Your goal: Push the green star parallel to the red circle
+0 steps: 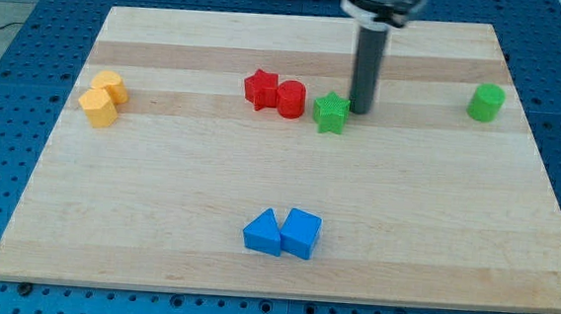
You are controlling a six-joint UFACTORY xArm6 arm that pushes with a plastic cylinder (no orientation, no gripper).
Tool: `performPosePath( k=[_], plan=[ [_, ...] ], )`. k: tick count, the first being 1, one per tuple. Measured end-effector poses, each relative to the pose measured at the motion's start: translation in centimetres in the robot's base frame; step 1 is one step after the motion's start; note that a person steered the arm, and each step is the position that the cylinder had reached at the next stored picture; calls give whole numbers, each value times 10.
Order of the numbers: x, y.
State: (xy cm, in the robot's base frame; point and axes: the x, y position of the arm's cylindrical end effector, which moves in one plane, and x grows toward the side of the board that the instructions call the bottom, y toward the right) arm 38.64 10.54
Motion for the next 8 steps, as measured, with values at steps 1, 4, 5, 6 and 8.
performPosePath(
  k=[1, 4, 5, 6, 8],
  plan=[
    [38, 46],
    [26, -20],
    [19, -20],
    [31, -20],
    [46, -74]
  ],
)
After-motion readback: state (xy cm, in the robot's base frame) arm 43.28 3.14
